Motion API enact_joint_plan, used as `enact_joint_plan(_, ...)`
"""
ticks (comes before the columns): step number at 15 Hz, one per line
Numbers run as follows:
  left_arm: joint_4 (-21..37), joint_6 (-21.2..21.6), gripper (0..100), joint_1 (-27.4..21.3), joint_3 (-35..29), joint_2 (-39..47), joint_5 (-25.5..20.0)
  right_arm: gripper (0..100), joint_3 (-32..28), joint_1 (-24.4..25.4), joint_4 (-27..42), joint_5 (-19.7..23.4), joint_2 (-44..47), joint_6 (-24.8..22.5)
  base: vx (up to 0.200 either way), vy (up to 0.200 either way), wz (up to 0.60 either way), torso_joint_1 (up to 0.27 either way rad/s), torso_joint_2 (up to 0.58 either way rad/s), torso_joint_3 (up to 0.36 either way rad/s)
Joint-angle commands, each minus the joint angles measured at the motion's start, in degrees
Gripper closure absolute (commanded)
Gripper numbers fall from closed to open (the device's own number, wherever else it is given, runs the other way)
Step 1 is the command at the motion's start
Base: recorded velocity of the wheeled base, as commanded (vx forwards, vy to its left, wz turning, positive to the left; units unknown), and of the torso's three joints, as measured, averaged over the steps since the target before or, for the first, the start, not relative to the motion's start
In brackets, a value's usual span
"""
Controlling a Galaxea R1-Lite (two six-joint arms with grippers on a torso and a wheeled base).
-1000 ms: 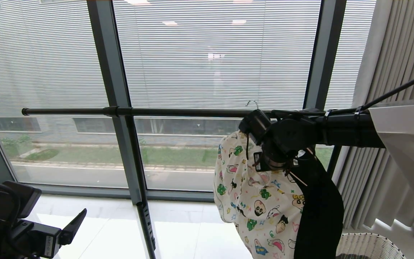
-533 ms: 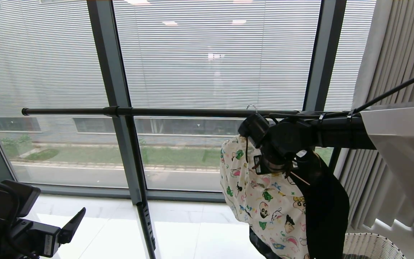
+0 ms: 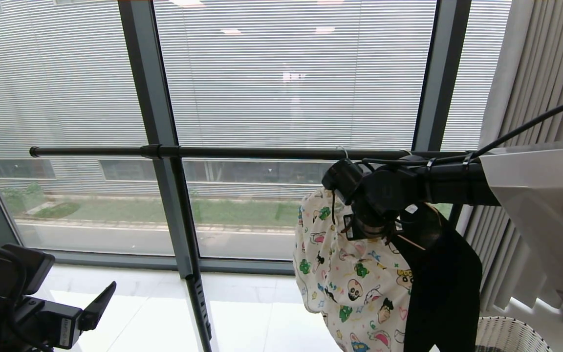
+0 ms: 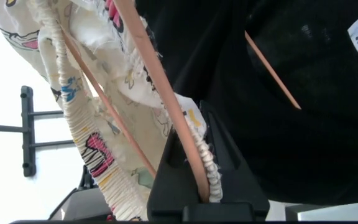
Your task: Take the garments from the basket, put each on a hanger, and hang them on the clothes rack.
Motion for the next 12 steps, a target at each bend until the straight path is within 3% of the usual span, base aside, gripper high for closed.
enact_joint_plan(1,0.0,0.1,0,-0.1,0.1,0.1,0.0,100,0.0,0.3,0.1,0.0,0.0,0.0,0.0,0.0,0.0,0.0,0.0,0.0)
enact_joint_plan(2,0.0,0.1,0,-0.1,0.1,0.2,0.0,100,0.0,0.5,0.1,0.0,0.0,0.1,0.0,0.0,0.0,0.0,0.0,0.0)
enact_joint_plan(3,0.0,0.1,0,-0.1,0.3,0.1,0.0,0,0.0,1.0,0.1,0.0,0.0,0.4,0.0,0.0,0.0,0.0,0.0,0.0)
enact_joint_plan(8,0.0,0.0,0,0.0,0.3,0.0,0.1,0,0.0,3.8,0.0,0.0,-2.8,5.3,0.0,0.0,0.0,0.0,0.0,0.0)
enact_joint_plan(12,0.0,0.0,0,0.0,0.8,0.0,0.1,0,1.1,7.6,0.0,-0.4,-8.4,14.0,0.0,0.0,0.0,0.0,0.0,0.0)
